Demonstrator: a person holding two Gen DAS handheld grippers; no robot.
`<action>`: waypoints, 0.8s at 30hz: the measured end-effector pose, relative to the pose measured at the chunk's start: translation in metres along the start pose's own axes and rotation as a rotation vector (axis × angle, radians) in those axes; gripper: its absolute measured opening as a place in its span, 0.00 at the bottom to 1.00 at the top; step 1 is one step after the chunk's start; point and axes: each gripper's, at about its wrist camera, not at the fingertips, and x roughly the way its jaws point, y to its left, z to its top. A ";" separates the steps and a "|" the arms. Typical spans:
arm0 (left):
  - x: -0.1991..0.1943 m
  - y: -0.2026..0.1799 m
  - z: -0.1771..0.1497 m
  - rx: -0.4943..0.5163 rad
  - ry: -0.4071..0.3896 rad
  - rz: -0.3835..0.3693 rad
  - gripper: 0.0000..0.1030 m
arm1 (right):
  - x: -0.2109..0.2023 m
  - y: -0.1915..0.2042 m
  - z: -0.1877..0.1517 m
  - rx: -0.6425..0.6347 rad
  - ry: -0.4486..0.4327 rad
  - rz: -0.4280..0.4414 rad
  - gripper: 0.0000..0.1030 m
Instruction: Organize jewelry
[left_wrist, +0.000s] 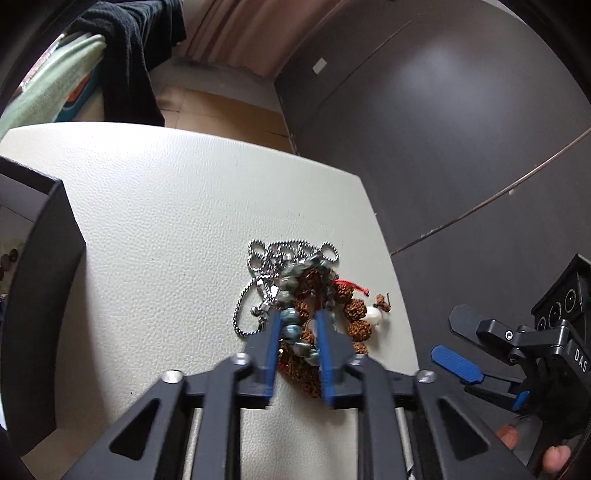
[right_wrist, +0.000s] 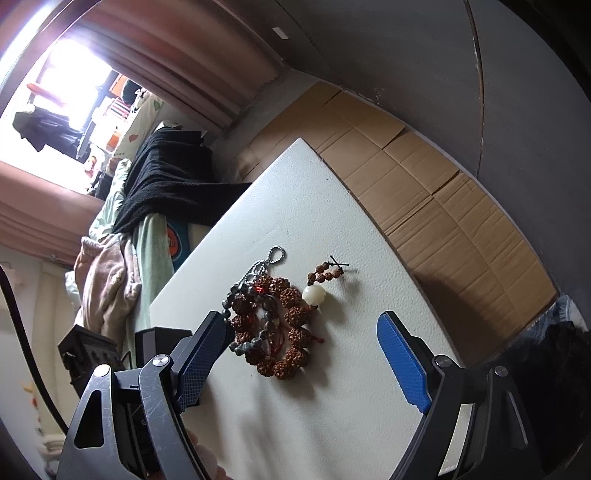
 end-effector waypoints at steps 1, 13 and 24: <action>-0.002 0.001 -0.001 -0.001 -0.001 -0.004 0.14 | 0.001 0.000 0.000 -0.002 0.004 -0.001 0.83; -0.053 0.004 -0.002 0.017 -0.090 -0.082 0.09 | 0.045 0.016 -0.012 -0.067 0.107 -0.076 0.58; -0.086 0.005 -0.009 0.024 -0.143 -0.088 0.09 | 0.063 0.033 -0.015 -0.149 0.073 -0.151 0.19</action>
